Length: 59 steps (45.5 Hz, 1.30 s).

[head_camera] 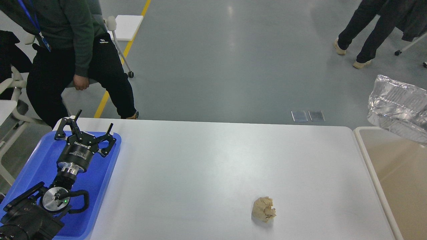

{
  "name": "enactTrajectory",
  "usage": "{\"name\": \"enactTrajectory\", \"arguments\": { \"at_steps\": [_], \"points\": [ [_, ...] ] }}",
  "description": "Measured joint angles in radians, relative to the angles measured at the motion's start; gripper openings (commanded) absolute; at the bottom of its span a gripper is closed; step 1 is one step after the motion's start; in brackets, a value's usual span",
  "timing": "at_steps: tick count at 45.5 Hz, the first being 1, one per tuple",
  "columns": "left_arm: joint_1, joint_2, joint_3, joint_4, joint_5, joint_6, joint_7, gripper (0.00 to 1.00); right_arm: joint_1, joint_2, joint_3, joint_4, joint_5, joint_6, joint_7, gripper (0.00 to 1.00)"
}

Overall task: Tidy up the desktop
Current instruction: 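Lower the foil container into the beige bin and release it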

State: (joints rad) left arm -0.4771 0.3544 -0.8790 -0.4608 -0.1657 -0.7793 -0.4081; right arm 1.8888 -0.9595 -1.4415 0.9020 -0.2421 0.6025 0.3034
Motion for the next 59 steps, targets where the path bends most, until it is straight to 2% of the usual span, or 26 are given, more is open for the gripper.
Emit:
{"name": "enactTrajectory", "arguments": {
  "at_steps": [14,30,44,59],
  "points": [
    [0.0,0.0,0.0,0.0,0.0,0.0,0.0,0.99,-0.35,-0.022,0.051,-0.213,0.209,-0.051,-0.004,0.0],
    [0.0,0.0,0.0,0.0,0.0,0.0,0.0,0.99,-0.734,0.015,0.301,-0.289,0.326,-0.262,-0.027,0.0],
    [0.0,0.0,0.0,0.0,0.0,0.0,-0.002,0.99,-0.942,0.094,0.449,-0.315,0.348,-0.426,-0.039,0.0],
    [0.0,0.0,0.0,0.0,0.0,0.0,-0.002,0.99,-1.077,0.154,0.543,-0.374,0.353,-0.489,-0.047,0.0]
  ]
}}
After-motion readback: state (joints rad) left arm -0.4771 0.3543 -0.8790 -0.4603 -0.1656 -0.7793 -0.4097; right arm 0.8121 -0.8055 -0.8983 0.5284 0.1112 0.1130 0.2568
